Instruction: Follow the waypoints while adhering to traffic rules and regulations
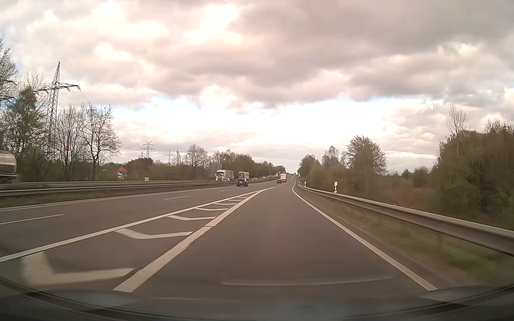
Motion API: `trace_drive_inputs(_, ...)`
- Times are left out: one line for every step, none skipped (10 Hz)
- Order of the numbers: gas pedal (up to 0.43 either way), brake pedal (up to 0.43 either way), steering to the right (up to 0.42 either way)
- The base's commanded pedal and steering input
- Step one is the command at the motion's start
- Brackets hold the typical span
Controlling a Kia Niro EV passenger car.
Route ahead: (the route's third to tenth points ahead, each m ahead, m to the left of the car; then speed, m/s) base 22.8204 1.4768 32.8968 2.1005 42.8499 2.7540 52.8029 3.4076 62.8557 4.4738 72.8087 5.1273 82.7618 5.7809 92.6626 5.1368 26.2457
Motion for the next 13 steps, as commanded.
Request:
trace_drive_inputs(0.000,0.000,0.005)
trace_drive_inputs(0.130,0.000,0.005)
trace_drive_inputs(0.209,0.000,0.005)
trace_drive_inputs(0.268,0.000,0.005)
trace_drive_inputs(0.280,0.006,0.005)
trace_drive_inputs(0.280,0.000,0.005)
trace_drive_inputs(0.287,0.000,0.006)
trace_drive_inputs(0.299,0.000,0.007)
trace_drive_inputs(0.339,0.000,0.007)
trace_drive_inputs(0.350,0.000,0.007)
trace_drive_inputs(0.358,0.000,0.007)
trace_drive_inputs(0.358,0.000,0.006)
trace_drive_inputs(0.358,0.000,0.006)
